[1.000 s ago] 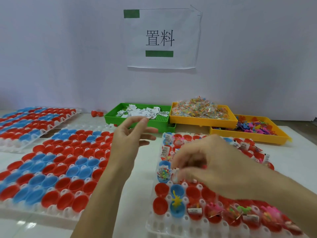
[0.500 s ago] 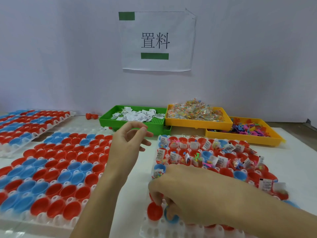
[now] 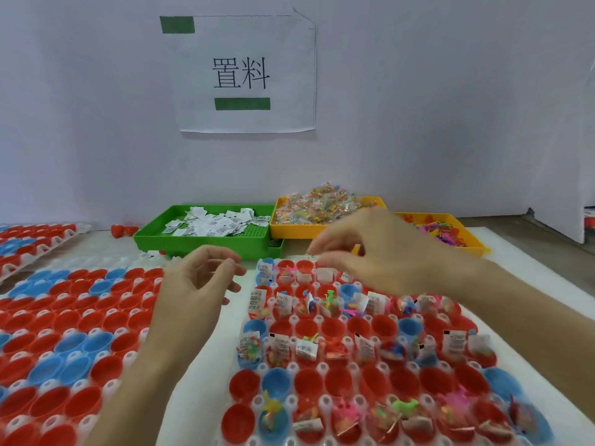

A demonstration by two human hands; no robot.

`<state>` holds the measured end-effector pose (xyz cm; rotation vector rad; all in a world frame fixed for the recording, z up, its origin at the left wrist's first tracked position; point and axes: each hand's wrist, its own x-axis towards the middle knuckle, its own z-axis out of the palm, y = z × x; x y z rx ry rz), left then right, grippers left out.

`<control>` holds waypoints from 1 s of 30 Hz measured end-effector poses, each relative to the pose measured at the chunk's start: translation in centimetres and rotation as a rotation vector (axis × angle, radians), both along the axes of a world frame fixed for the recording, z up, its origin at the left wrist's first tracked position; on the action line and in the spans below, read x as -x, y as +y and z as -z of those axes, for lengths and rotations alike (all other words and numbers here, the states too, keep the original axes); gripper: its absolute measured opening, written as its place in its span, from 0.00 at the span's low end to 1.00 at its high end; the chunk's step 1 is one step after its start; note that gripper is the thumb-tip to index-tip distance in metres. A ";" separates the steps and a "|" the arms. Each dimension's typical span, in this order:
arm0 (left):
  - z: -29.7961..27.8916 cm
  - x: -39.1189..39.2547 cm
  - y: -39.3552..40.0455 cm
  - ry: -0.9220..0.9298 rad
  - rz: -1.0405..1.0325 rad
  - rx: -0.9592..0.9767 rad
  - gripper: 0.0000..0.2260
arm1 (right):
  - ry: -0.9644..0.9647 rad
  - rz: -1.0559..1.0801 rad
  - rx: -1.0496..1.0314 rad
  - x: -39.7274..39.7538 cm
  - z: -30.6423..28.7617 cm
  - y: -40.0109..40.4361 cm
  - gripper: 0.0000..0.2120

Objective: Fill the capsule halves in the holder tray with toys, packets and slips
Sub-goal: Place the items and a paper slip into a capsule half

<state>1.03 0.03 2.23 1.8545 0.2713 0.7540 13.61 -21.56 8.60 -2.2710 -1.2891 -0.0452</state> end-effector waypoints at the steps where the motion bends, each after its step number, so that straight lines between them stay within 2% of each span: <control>1: 0.0 -0.3 -0.2 0.027 -0.015 -0.054 0.07 | 0.017 0.087 -0.028 -1.4 -0.1 -0.1 0.07; 5: -1.0 -2.8 0.4 0.195 -0.104 -0.383 0.05 | 0.035 0.421 -0.022 -10.0 1.1 -0.1 0.11; 9: -3.1 -7.8 3.5 0.284 -0.192 -0.576 0.07 | 0.059 0.519 0.085 -14.9 3.1 1.2 0.14; 12: -3.8 -11.9 6.4 0.436 -0.230 -0.701 0.11 | 0.092 0.592 0.121 -16.6 3.9 1.9 0.18; 14: -3.5 -13.9 8.2 0.557 -0.223 -0.773 0.10 | 0.098 0.633 0.120 -17.2 4.3 2.1 0.18; 16: -3.1 -15.2 9.5 0.663 -0.208 -0.793 0.04 | 0.085 0.642 0.110 -17.6 4.5 2.1 0.16; 19: -3.0 -16.2 10.3 0.764 -0.167 -0.772 0.07 | 0.067 0.636 0.096 -18.1 4.7 2.2 0.11; 22: -3.2 -16.9 10.5 0.701 -0.208 -0.738 0.07 | 0.047 0.632 0.070 -18.6 4.8 2.0 0.07; 27: -3.0 -17.3 11.1 0.565 -0.227 -0.670 0.09 | 0.085 0.583 0.124 -18.4 4.4 2.1 0.17; 30: -2.5 -17.3 11.3 0.509 -0.243 -0.608 0.10 | 0.061 0.581 0.115 -18.3 4.8 2.6 0.11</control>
